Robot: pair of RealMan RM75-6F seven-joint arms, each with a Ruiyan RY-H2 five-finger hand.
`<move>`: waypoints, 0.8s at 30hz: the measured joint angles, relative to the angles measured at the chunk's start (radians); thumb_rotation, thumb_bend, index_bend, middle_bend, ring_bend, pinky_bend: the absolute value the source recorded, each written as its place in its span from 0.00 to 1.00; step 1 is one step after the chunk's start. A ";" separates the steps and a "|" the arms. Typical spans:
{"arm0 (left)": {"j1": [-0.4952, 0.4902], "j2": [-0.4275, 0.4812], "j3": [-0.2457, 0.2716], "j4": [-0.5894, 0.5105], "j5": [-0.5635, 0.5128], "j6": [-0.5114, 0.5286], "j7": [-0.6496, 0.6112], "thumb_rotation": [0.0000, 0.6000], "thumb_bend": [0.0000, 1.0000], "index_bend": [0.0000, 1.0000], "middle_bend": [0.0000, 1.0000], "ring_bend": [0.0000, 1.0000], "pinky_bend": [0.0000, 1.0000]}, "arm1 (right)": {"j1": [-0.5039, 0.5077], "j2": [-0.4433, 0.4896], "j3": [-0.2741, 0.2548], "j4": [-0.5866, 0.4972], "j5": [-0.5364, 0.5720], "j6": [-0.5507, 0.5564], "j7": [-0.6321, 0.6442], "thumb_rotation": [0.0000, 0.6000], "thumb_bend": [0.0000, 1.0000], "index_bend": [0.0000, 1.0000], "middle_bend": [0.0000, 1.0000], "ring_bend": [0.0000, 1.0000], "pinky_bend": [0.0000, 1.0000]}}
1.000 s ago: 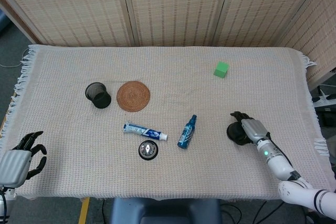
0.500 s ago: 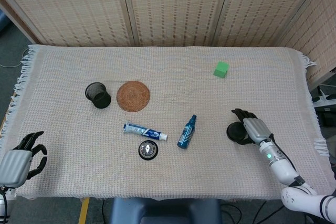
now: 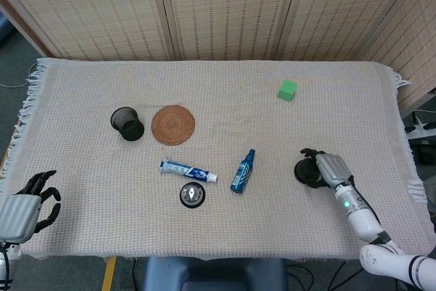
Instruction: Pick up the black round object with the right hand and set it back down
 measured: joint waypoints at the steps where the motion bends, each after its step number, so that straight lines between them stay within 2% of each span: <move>1: 0.000 0.000 0.000 0.000 0.000 0.000 0.000 1.00 0.42 0.54 0.13 0.14 0.53 | -0.002 -0.003 0.001 0.002 -0.004 0.009 0.000 1.00 0.21 0.37 0.36 0.38 0.42; 6: 0.000 0.000 0.001 0.000 0.001 -0.001 0.000 1.00 0.42 0.54 0.13 0.14 0.53 | -0.013 -0.015 0.004 0.008 -0.027 0.053 -0.002 1.00 0.21 0.45 0.39 0.41 0.44; 15: -0.002 -0.002 0.001 -0.001 0.000 -0.005 0.006 1.00 0.42 0.54 0.13 0.14 0.53 | -0.041 -0.010 0.016 -0.005 -0.093 0.130 0.033 1.00 0.21 0.45 0.39 0.41 0.44; 20: -0.001 0.000 0.002 -0.003 -0.001 -0.005 0.003 1.00 0.42 0.54 0.13 0.14 0.53 | -0.068 0.043 0.010 -0.079 -0.152 0.173 0.068 1.00 0.21 0.45 0.39 0.41 0.44; 24: 0.001 0.000 0.002 -0.004 0.001 0.000 0.002 1.00 0.42 0.54 0.13 0.14 0.53 | -0.090 0.114 -0.011 -0.145 -0.155 0.182 0.039 1.00 0.21 0.45 0.39 0.41 0.45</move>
